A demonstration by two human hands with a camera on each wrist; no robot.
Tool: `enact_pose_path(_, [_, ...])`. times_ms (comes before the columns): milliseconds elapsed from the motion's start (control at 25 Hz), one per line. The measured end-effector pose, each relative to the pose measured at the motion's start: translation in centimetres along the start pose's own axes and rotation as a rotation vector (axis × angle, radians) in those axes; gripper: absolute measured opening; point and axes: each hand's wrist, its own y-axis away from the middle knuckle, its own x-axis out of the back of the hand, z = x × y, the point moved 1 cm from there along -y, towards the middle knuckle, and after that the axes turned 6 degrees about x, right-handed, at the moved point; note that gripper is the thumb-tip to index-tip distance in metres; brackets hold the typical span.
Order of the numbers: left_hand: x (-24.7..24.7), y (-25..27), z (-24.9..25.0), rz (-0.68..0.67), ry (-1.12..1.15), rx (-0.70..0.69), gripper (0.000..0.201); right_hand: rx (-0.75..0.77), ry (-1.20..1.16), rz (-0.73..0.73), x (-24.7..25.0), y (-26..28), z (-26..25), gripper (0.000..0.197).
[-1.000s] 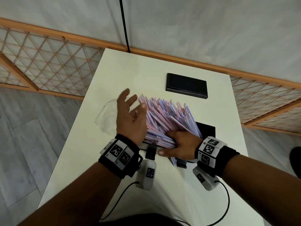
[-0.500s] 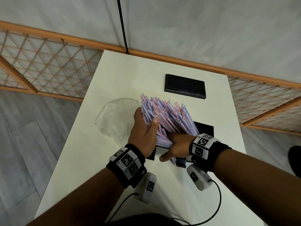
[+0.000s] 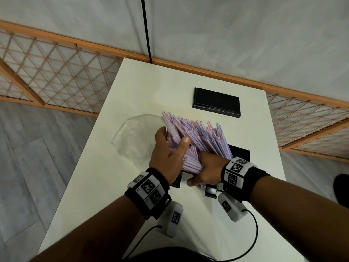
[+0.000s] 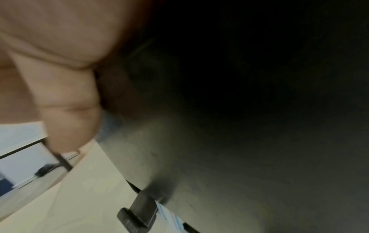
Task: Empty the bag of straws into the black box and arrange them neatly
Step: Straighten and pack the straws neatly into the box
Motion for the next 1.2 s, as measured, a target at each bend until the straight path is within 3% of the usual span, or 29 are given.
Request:
enact_pose_path(120, [0.1, 0.1, 0.6, 0.018, 0.003, -0.019, 0.075, 0.179, -0.050, 0.114, -0.1, 0.1, -0.1, 0.060])
enact_pose_path(240, [0.1, -0.1, 0.3, 0.028, -0.010, -0.025, 0.071, 0.261, -0.037, 0.183, -0.4, 0.0, 0.4, 0.070])
enact_pose_path(400, [0.5, -0.6, 0.1, 0.083, 0.108, 0.071, 0.082, 0.212, 0.074, 0.147, -0.8, 0.5, 1.6, 0.054])
enact_pose_path(520, [1.8, -1.4, 1.3, 0.217, 0.296, 0.055, 0.067, 0.120, 0.186, 0.086, -1.5, 0.9, 2.5, 0.060])
enact_pose_path(680, [2.5, -2.2, 1.7, 0.261, 0.244, -0.007, 0.058, 0.147, 0.197, 0.164, -1.6, 1.2, 2.4, 0.056])
enact_pose_path(840, [1.3, -1.7, 0.5, 0.137, -0.064, 0.037, 0.060, 0.192, 0.102, 0.229, -1.0, 2.6, 1.3, 0.041])
enact_pose_path(960, [0.8, -1.3, -0.5, -0.057, -0.252, 0.048, 0.084, 0.210, 0.067, 0.419, -0.7, 4.2, 1.5, 0.044])
enact_pose_path(1080, [0.2, -1.5, -1.6, -0.181, -0.336, 0.089, 0.116, 0.194, 0.008, 0.590, -0.9, 5.4, 2.3, 0.031])
enact_pose_path(1200, [-0.4, -1.6, -2.5, -0.215, -0.419, 0.113, 0.130, 0.127, 0.037, 0.427, -2.0, 5.3, 3.0, 0.038])
